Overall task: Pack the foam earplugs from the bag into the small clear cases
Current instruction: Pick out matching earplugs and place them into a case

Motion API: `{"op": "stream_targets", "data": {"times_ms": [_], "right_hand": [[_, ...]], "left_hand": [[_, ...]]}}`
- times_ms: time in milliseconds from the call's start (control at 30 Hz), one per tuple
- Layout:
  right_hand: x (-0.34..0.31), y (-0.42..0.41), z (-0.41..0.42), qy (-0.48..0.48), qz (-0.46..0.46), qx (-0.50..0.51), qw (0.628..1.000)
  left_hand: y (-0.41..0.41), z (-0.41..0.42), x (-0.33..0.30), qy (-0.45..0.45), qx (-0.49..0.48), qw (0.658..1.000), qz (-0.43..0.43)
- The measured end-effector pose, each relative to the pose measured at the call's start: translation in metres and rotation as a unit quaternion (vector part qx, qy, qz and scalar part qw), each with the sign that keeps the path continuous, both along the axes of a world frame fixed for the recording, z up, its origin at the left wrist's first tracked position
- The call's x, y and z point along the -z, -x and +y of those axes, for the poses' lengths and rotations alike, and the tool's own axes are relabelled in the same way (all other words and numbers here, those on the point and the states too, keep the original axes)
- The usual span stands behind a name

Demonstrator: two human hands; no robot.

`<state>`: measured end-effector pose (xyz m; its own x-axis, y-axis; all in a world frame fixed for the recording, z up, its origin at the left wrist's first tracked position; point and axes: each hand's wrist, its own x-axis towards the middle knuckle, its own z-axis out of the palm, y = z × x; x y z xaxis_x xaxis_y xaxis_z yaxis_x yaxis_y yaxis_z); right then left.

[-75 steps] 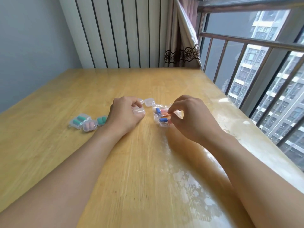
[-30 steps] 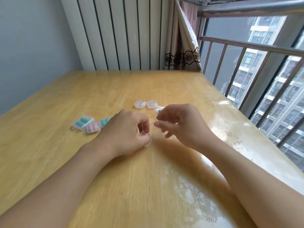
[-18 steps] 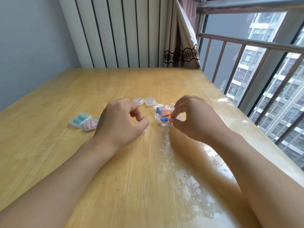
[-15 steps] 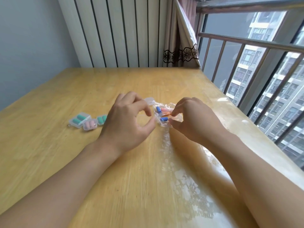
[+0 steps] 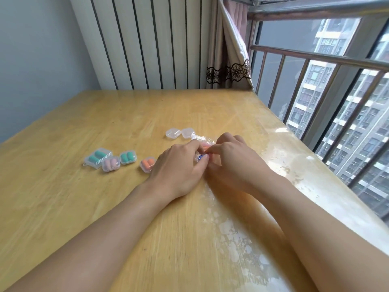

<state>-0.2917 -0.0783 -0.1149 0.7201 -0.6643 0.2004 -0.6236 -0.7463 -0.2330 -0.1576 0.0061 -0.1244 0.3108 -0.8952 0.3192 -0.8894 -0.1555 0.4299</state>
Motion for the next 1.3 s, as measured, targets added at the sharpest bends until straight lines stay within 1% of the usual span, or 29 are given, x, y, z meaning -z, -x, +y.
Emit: {"op": "stream_targets", "data": {"times_ms": [100, 200, 300, 433, 500, 567, 633, 700, 767, 833, 900, 1100, 1200, 1300], "right_hand": [[0.002, -0.005, 0.001, 0.001, -0.006, 0.004, 1.000], [0.001, -0.008, 0.002, -0.001, -0.017, -0.004, 1.000], [0.002, -0.011, 0.003, 0.001, -0.018, -0.007, 1.000], [0.002, -0.012, 0.001, -0.005, -0.022, -0.011, 1.000], [0.002, -0.011, 0.000, -0.006, -0.022, -0.018, 1.000], [0.001, -0.009, -0.001, -0.009, -0.020, -0.028, 0.999], [0.000, -0.007, 0.000, -0.015, -0.030, -0.043, 0.999], [-0.003, -0.005, 0.001, -0.022, -0.042, -0.052, 0.998], [-0.004, -0.002, 0.001, -0.015, -0.046, -0.040, 0.998], [-0.004, -0.001, 0.000, 0.009, -0.030, -0.009, 0.999], [-0.003, -0.002, -0.001, 0.028, -0.027, 0.009, 0.999], [0.004, -0.006, -0.002, 0.022, -0.082, 0.005, 0.996], [0.005, -0.007, -0.003, 0.035, -0.098, 0.007, 0.995], [0.005, -0.008, -0.003, 0.037, -0.093, 0.001, 0.995]], "left_hand": [[-0.002, -0.002, 0.003, 0.027, -0.004, 0.999, 0.036], [-0.001, -0.002, 0.003, 0.093, -0.019, 0.994, 0.061], [0.001, -0.002, 0.003, 0.140, -0.024, 0.985, 0.099], [0.000, -0.004, 0.005, 0.153, -0.015, 0.976, 0.154], [-0.005, -0.007, 0.005, 0.168, -0.033, 0.972, 0.158], [-0.012, -0.010, 0.004, 0.150, -0.046, 0.978, 0.140], [-0.015, -0.012, 0.002, 0.066, -0.037, 0.990, 0.118], [-0.015, -0.013, -0.002, -0.020, -0.026, 0.993, 0.116], [-0.011, -0.014, -0.004, -0.056, -0.024, 0.992, 0.115], [-0.009, -0.014, -0.004, -0.046, -0.023, 0.993, 0.108], [-0.009, -0.014, -0.002, -0.019, -0.029, 0.992, 0.119], [-0.015, -0.017, 0.001, 0.041, -0.049, 0.981, 0.184], [-0.016, -0.016, 0.001, 0.055, -0.039, 0.981, 0.179], [-0.015, -0.015, 0.002, 0.046, -0.036, 0.983, 0.172]]}}
